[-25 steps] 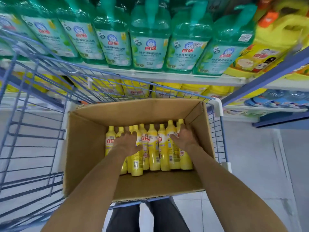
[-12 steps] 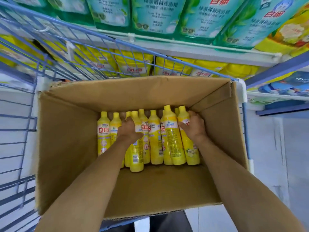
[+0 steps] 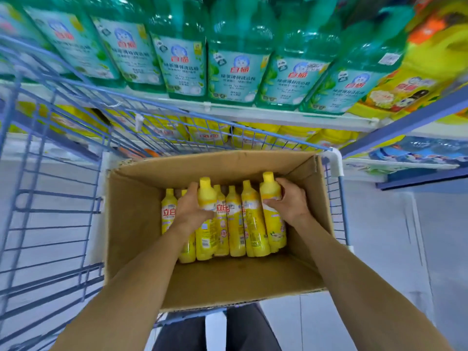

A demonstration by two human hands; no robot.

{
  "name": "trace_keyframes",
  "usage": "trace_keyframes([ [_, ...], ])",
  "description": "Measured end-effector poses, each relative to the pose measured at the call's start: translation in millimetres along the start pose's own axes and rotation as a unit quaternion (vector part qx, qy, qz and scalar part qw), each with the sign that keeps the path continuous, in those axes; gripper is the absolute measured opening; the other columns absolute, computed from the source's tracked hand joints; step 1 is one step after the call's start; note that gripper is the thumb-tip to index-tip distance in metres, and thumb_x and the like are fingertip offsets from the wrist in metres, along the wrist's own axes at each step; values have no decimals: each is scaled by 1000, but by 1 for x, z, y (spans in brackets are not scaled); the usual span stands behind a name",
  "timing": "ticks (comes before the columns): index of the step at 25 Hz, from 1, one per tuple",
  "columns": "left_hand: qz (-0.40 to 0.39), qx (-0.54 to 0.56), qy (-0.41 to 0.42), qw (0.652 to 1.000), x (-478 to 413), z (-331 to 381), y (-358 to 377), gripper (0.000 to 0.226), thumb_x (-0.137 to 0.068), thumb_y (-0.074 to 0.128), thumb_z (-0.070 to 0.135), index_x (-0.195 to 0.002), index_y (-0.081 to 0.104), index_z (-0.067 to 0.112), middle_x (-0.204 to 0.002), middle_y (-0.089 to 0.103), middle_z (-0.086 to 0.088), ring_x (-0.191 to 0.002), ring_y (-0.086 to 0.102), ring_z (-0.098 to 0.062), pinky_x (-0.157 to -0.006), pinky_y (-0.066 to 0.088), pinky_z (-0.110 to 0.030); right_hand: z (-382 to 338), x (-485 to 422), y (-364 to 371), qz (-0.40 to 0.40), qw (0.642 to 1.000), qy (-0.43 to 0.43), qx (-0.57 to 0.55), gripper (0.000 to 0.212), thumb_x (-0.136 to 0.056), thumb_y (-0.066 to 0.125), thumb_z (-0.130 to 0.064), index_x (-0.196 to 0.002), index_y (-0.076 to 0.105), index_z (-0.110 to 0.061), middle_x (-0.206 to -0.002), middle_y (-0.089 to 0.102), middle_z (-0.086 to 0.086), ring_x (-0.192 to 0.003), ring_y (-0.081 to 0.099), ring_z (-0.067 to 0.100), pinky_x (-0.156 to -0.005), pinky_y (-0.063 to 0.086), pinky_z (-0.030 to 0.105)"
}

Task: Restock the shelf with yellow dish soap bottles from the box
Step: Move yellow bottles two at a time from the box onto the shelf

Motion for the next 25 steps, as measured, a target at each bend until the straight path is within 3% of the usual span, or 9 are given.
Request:
trace_keyframes([
  [3, 1, -6, 81, 997, 26, 71, -37, 95, -58, 94, 23, -138, 44, 20, -117, 62, 0, -113, 58, -25, -84, 47, -32, -66, 24, -40, 4, 998, -60, -21, 69, -69, 90, -30, -132, 64, -17, -118, 71, 4, -107, 66, 19, -97, 52, 37],
  [5, 3, 8, 142, 990, 46, 125, -67, 96, -62, 93, 17, -144, 42, 14, -119, 61, -2, -113, 59, -24, -84, 44, -28, -111, 40, -72, 15, 992, -101, -68, 63, -69, 91, -24, -126, 67, -16, -106, 73, -3, -92, 68, 11, -87, 56, 36],
  [7, 0, 17, 187, 982, 67, 176, -98, 98, -67, 91, 15, -148, 36, 14, -129, 57, -3, -117, 57, -22, -92, 48, -32, -157, 60, -107, 35, 986, -139, -89, 62, -70, 91, -16, -126, 65, -11, -106, 69, -2, -90, 67, 13, -84, 56, 36],
  [9, 3, 27, 231, 973, 91, 223, -130, 97, -69, 91, 14, -149, 34, 16, -134, 53, -2, -118, 56, -23, -96, 51, -41, -199, 79, -144, 67, 977, -172, -107, 67, -70, 92, -20, -130, 63, -12, -115, 68, 3, -102, 66, 21, -91, 57, 42],
  [11, 21, 28, 278, 960, 120, 267, -163, 95, -67, 92, 12, -145, 39, 15, -128, 54, 1, -113, 57, -21, -94, 52, -39, -238, 101, -183, 112, 965, -215, -104, 72, -65, 92, -31, -129, 64, -14, -117, 69, 5, -105, 66, 23, -93, 56, 46],
  [13, 51, 21, 328, 943, 143, 302, -193, 87, -61, 94, 11, -134, 47, 16, -115, 61, -3, -99, 63, -22, -81, 54, -34, -269, 117, -220, 157, 949, -245, -122, 72, -59, 91, -37, -124, 67, -17, -110, 72, 4, -100, 68, 22, -89, 57, 47],
  [17, 89, 44, 393, 914, 192, 361, -245, 87, -50, 95, 15, -125, 50, 20, -113, 65, -6, -95, 68, -25, -76, 60, -42, -318, 154, -287, 218, 915, -302, -157, 67, -61, 95, -24, -122, 69, -13, -104, 73, 3, -95, 68, 19, -87, 58, 45],
  [21, 92, 60, 426, 898, 224, 407, -273, 81, -56, 93, -3, -124, 50, 8, -101, 66, -4, -81, 67, -8, -65, 56, -22, -347, 173, -334, 235, 890, -334, -201, 75, -66, 95, -19, -132, 62, -6, -107, 68, 0, -98, 65, 12, -90, 59, 37],
  [25, 132, 69, 455, 878, 242, 455, -293, 90, -45, 93, 23, -125, 54, 18, -106, 71, -7, -93, 72, -24, -78, 62, -45, -362, 176, -380, 258, 867, -358, -233, 73, -63, 96, -25, -128, 66, -11, -104, 72, 1, -96, 70, 15, -90, 59, 39],
])
Point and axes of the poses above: each hand's wrist, its own x-axis away from the middle knuckle, its own y-axis out of the palm, z = x × y, the point moved 8 cm from there along -x, towards the middle knuckle
